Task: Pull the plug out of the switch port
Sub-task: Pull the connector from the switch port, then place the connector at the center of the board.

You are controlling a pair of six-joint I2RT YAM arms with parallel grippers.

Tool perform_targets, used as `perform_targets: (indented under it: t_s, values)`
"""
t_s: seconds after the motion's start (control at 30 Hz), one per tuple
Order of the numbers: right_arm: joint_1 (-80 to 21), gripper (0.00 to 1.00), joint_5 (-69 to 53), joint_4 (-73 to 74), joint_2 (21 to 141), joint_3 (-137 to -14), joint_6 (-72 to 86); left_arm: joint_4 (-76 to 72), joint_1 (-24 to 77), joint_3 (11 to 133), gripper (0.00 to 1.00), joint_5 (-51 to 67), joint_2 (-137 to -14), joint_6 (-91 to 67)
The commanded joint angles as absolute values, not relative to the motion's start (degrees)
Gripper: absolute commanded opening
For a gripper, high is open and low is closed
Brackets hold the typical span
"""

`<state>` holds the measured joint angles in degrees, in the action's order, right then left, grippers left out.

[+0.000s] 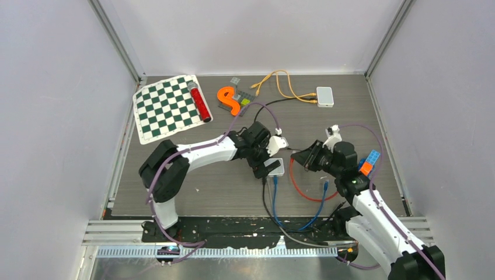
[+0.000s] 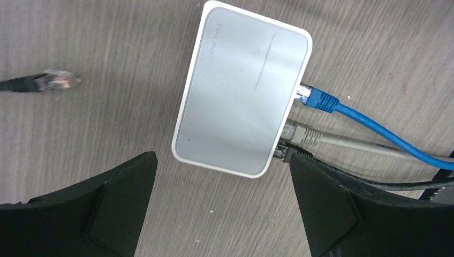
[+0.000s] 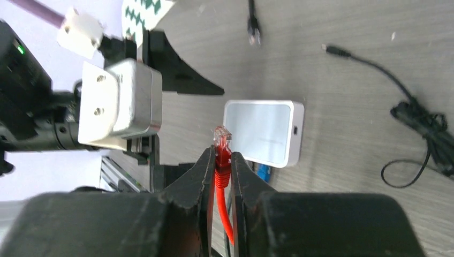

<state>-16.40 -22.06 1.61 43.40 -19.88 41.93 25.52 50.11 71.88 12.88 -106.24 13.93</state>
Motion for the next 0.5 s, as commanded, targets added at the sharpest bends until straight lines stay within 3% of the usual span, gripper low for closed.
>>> perform_targets:
  t_s: [0.0,0.47]
  values:
    - [-14.67,0.05,-18.93,3.71,39.31,-25.94,41.01,16.35,49.22,68.12,1.0,10.41,-97.36,9.28]
    - [-12.92,0.05,-24.56,7.67,50.49,-43.48,29.48,6.05,44.76,54.82,1.0,5.24,-82.5,1.72]
